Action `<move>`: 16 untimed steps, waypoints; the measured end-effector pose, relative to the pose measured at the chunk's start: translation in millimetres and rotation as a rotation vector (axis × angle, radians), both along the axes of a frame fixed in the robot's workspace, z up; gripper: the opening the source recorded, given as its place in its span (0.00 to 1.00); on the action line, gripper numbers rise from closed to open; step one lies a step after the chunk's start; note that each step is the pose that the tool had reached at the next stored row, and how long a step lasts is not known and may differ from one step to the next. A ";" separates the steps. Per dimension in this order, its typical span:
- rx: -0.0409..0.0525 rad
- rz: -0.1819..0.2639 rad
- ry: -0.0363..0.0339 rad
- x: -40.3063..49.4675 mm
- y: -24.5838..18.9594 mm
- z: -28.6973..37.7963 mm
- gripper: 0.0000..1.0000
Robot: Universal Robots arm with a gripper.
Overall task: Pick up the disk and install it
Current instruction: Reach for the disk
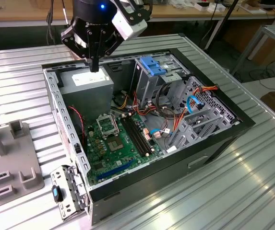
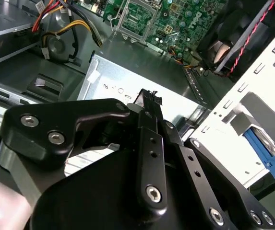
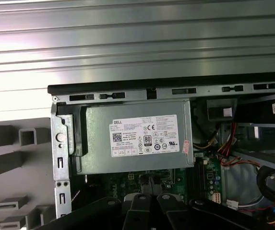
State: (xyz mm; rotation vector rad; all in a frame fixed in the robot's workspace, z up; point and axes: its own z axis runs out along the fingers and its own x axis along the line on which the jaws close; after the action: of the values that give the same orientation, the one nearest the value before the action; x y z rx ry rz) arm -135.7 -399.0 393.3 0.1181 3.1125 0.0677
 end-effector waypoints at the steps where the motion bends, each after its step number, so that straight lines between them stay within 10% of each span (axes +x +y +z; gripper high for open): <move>1: 0.0000 0.000 0.0000 -1.9 0.0 0.0 0.11; 16: -0.0001 0.000 0.0000 -39.6 0.0 0.0 0.11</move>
State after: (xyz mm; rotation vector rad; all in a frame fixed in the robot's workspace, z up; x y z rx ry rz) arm -175.4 -399.0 393.3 0.1181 3.1125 0.0676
